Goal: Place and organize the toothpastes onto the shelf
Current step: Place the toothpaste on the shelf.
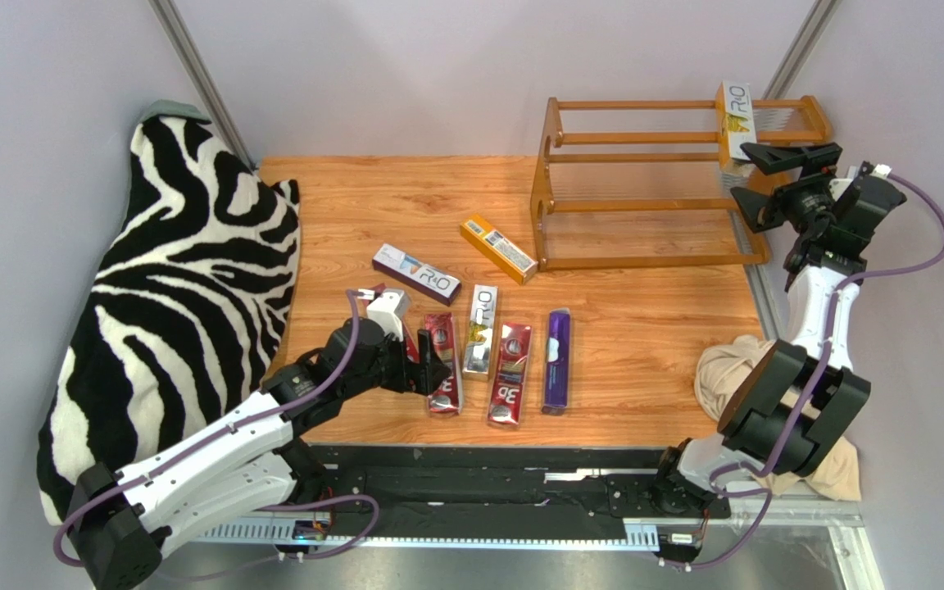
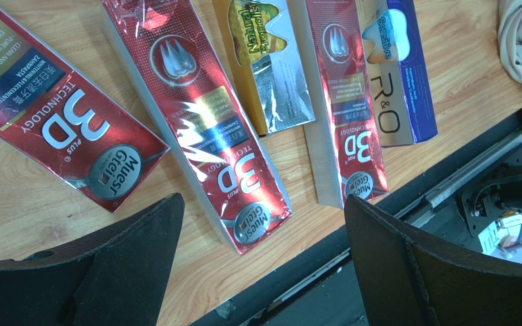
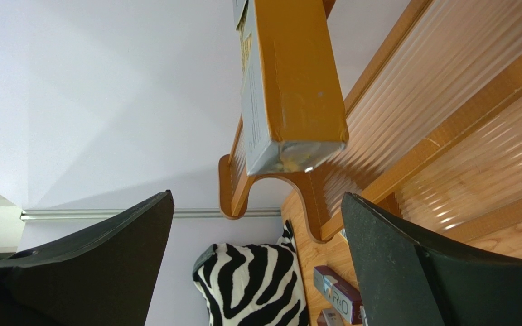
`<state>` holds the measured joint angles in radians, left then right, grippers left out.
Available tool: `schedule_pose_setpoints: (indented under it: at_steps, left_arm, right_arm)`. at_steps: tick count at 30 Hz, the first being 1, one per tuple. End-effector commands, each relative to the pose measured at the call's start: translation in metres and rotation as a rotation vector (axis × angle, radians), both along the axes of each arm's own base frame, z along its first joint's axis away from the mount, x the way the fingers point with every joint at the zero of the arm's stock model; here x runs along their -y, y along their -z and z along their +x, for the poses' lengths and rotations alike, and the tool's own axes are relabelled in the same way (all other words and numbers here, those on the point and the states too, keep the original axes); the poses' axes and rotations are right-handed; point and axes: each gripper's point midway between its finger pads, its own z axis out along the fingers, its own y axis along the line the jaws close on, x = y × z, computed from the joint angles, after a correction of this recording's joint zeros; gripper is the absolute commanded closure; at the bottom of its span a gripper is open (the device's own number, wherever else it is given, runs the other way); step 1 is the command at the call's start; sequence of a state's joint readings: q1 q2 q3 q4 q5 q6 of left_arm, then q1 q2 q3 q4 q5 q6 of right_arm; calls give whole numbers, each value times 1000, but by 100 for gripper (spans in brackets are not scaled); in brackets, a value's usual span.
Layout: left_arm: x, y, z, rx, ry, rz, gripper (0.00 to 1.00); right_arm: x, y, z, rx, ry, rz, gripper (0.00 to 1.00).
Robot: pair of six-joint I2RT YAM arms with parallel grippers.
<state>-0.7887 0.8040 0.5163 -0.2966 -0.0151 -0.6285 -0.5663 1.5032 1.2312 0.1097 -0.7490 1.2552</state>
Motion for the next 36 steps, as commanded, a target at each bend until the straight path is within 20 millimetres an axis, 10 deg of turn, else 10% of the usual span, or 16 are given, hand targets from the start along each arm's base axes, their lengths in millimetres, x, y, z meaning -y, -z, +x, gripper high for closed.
schedule_pose_setpoints:
  at_steps: [1,22,36]
  left_arm:
    - [5,-11,2,26,4,-45,4]
    - [5,-28,-5,39,34,-66,3]
    - [6,-19,-6,10,27,-61,3]
  right_arm:
    - [-12,-4,-21,27,-6,-51,1]
    - [-125,92,-193,-211,-80,-498,2]
    - [-190,176,-243,-445,-308,-746,8]
